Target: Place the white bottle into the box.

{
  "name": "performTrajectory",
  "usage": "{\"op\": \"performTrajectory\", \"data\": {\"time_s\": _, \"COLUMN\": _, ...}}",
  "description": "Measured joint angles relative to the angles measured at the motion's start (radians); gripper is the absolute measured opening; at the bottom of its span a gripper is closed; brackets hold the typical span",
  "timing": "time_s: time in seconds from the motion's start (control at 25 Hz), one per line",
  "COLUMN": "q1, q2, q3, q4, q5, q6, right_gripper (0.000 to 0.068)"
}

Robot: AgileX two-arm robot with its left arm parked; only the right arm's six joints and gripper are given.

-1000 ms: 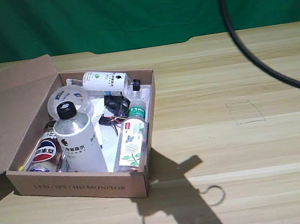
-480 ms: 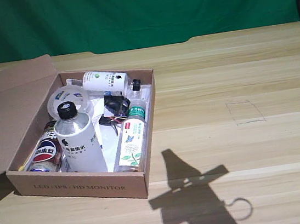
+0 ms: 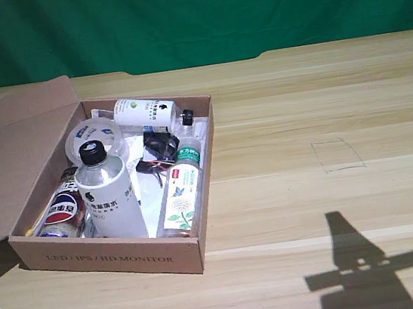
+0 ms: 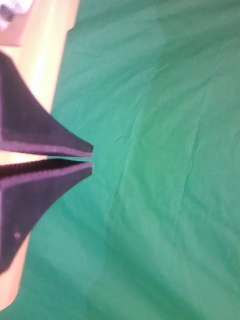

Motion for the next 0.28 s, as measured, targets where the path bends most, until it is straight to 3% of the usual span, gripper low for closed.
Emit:
{"op": "performTrajectory", "data": {"time_s": 0.16, "q1": -0.256, "q2": -0.184, "q3": 0.208, "q4": -0.015, "q5": -0.229, "q6": 0.0, "right_gripper": 0.0004}}
{"op": "performTrajectory", "data": {"time_s": 0.28, "q1": -0.366, "q2": -0.316, "q3": 0.341, "q4": -0.019, "q5": -0.293, "q6": 0.011, "right_gripper": 0.0004}}
